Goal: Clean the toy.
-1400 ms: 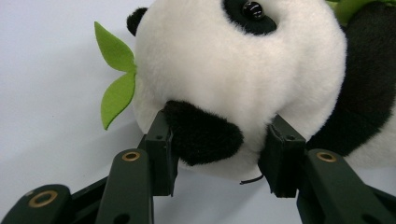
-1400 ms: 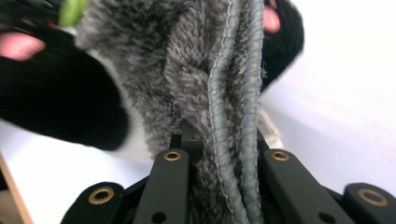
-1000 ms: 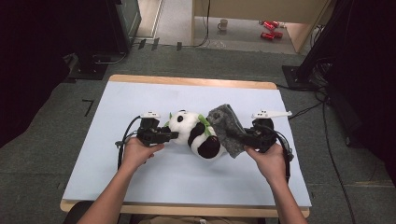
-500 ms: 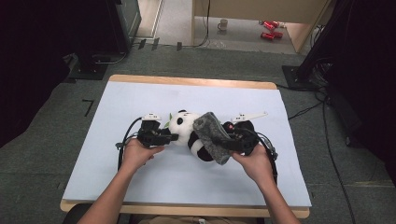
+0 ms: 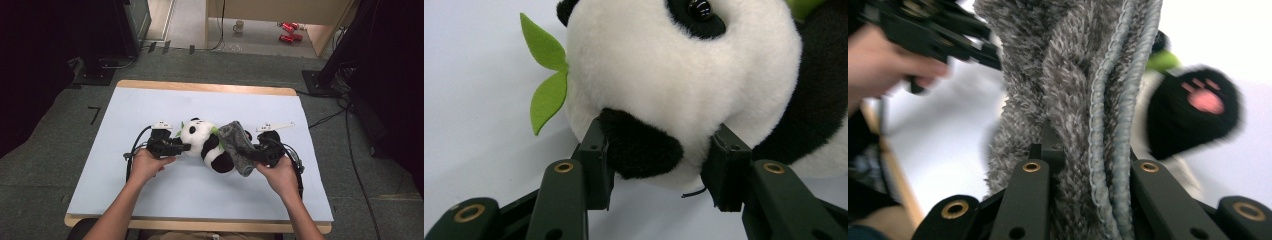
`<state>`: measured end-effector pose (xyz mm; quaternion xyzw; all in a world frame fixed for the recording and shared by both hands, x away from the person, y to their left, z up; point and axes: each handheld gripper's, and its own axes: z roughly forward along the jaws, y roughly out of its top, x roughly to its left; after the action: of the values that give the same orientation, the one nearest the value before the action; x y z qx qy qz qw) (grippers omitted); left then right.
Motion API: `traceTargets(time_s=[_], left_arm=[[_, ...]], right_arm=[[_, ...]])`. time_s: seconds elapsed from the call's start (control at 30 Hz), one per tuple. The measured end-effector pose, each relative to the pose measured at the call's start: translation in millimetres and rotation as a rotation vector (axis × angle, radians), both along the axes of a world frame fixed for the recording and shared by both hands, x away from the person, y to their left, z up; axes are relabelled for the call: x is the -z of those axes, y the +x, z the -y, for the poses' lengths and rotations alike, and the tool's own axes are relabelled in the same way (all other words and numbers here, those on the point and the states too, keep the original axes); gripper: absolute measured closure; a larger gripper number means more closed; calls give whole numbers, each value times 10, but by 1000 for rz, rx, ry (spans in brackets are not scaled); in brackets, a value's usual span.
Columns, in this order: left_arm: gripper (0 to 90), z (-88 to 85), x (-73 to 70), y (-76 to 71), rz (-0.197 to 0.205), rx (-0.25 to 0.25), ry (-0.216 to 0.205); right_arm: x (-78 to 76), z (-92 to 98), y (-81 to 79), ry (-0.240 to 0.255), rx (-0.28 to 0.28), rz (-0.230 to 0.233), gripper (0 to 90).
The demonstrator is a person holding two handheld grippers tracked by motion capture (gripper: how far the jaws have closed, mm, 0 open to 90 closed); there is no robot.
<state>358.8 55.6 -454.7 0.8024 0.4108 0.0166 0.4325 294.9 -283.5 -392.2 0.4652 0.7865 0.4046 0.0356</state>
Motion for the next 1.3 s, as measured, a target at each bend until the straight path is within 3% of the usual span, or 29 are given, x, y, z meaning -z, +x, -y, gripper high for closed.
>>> traceTargets(time_s=[0.1, 0.2, 0.3, 0.4, 0.63, 0.73, 0.83, 0.97, 1.3], left_arm=[[533, -1, -3, 5, -6, -4, -7], [533, -1, -2, 6, -6, -5, -8], [533, 3, 0, 7, -6, -7, -11], [533, 5, -2, 4, -7, -9, -10], [533, 13, -4, -2, -9, -15, -14], [533, 12, -5, -2, -10, -12, -10], [531, 16, 3, -10, -12, -6, 6], [530, 18, 1, -14, -14, -9, 0], [530, 17, 3, -14, -12, -4, 2]], right_arm=[[23, 103, 31, -30, 27, -12, 784], [-92, 270, 38, 24, 76, 0, 784], [-219, 339, 4, 70, 84, 25, 784], [-301, 283, -29, 102, 56, 38, 784], [-400, -79, -122, 117, -53, 59, 780], [-346, -210, -125, 96, -86, 44, 779], [-187, -270, -84, 74, -96, 13, 776], [-138, -196, -51, 63, -60, 12, 775], [-64, -95, -20, 75, -40, -3, 778]])
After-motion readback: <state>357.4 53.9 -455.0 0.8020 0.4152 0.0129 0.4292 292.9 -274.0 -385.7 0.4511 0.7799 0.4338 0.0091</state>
